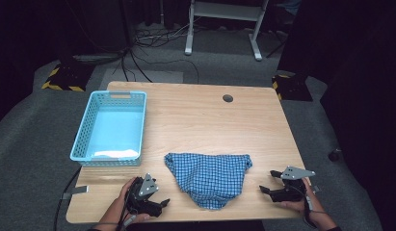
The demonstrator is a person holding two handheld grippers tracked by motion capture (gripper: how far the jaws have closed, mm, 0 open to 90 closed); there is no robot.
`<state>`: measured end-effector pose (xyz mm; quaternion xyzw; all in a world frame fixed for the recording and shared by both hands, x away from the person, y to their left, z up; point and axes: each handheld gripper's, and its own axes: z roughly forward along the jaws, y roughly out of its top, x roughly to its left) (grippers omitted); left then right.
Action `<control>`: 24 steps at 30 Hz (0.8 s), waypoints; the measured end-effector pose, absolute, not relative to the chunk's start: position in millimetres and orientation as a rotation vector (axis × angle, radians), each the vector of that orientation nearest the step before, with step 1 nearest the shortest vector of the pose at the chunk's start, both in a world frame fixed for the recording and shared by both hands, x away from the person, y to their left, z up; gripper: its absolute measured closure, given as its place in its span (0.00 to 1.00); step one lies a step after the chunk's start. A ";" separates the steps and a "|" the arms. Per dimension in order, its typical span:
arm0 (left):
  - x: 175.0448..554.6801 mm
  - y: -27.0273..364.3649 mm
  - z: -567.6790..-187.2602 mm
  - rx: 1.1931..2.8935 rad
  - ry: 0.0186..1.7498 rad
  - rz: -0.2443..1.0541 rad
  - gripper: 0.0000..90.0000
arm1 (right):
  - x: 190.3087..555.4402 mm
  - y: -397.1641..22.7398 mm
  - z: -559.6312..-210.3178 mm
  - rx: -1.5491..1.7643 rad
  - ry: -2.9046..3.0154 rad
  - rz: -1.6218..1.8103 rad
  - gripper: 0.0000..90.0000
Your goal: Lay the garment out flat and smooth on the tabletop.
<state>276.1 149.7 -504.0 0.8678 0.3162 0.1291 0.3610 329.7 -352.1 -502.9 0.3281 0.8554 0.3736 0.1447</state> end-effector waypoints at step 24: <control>278.0 148.8 -503.6 2.249 0.789 0.319 0.17 | 325.9 -350.7 -484.9 0.954 2.476 0.963 0.24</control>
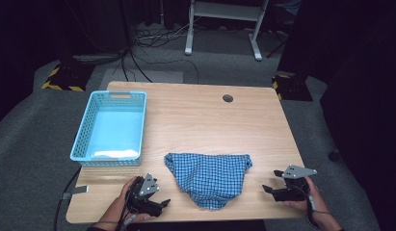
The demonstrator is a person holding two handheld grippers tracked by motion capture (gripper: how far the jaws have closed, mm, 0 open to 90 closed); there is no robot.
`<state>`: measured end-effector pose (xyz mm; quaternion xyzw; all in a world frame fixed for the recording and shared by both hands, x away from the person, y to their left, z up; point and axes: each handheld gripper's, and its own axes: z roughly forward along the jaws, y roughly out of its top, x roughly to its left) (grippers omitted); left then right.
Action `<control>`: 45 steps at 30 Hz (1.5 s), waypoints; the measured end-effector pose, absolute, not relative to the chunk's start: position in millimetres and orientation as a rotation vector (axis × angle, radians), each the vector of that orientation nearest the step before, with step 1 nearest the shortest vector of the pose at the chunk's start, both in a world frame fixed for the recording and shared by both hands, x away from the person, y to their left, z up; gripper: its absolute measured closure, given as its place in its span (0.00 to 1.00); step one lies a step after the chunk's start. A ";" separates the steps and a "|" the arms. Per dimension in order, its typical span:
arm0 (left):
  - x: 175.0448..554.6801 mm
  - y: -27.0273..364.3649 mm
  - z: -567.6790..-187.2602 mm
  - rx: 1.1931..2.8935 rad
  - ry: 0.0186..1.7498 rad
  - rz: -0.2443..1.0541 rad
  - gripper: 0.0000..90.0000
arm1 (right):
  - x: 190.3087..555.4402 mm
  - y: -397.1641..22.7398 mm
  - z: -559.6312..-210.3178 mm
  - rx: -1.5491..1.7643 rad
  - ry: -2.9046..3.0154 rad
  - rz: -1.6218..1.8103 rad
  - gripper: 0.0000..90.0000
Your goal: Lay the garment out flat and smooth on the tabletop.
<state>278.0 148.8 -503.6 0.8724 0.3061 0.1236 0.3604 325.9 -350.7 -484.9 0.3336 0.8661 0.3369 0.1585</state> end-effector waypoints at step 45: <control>278.2 148.5 -503.8 2.246 0.788 0.320 0.17 | 315.2 -289.2 -455.7 0.698 2.554 0.986 0.25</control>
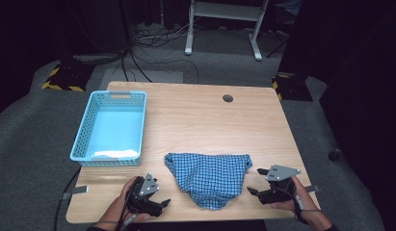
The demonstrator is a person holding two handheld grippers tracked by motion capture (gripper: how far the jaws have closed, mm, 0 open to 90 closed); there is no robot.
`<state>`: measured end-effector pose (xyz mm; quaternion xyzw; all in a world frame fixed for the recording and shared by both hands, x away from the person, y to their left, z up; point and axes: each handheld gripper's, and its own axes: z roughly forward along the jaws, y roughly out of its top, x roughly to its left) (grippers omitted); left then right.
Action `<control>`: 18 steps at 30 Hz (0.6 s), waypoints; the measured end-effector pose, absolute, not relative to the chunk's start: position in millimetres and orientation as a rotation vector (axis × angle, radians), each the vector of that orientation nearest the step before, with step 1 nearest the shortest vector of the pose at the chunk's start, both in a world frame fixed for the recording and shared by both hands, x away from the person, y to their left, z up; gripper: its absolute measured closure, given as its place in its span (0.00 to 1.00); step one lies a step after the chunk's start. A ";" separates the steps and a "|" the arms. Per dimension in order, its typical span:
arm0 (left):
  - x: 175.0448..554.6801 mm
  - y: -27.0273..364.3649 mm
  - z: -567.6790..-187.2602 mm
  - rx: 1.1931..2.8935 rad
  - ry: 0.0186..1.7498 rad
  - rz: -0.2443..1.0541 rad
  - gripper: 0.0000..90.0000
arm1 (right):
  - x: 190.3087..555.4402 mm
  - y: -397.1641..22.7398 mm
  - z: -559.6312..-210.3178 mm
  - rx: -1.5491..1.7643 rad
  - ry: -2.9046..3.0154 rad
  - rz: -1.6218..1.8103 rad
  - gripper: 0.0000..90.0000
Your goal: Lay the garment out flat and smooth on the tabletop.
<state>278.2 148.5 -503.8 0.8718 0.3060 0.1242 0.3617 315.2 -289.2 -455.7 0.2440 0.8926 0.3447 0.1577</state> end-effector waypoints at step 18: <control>278.5 148.2 -503.8 2.247 0.787 0.320 0.17 | 310.1 -249.0 -445.5 0.581 2.578 1.031 0.26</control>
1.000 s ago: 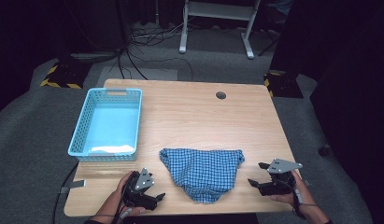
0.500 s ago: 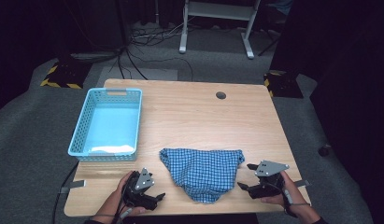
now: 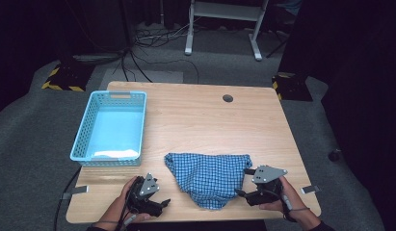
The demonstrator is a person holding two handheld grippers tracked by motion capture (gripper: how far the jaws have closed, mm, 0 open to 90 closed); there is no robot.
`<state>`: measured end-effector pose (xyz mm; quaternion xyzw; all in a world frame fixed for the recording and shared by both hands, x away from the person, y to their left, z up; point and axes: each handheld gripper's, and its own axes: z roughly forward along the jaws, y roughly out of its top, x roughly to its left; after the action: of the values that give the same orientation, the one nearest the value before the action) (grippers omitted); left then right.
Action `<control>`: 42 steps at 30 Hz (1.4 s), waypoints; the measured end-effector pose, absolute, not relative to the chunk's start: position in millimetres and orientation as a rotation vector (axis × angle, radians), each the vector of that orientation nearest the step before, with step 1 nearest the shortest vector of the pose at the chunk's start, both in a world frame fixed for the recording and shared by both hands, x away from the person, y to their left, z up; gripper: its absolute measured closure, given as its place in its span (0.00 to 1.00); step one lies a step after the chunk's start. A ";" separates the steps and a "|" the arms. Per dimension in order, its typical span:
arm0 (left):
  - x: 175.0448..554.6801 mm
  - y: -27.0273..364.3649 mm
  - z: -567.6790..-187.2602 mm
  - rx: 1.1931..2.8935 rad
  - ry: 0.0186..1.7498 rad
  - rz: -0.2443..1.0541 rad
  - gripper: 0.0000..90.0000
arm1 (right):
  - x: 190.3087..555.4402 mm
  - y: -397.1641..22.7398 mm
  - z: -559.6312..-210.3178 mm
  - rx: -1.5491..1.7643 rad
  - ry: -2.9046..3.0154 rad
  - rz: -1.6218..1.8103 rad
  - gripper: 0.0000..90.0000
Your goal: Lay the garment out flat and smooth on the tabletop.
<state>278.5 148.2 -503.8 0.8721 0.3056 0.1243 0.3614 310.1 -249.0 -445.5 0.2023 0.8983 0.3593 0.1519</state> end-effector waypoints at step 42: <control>278.4 148.1 -503.8 2.246 0.789 0.321 0.17 | 299.5 -189.7 -455.6 0.349 2.719 1.005 0.32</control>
<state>278.4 148.1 -503.8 0.8718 0.3061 0.1247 0.3614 299.5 -189.7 -455.6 0.1189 0.9256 0.3420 0.1108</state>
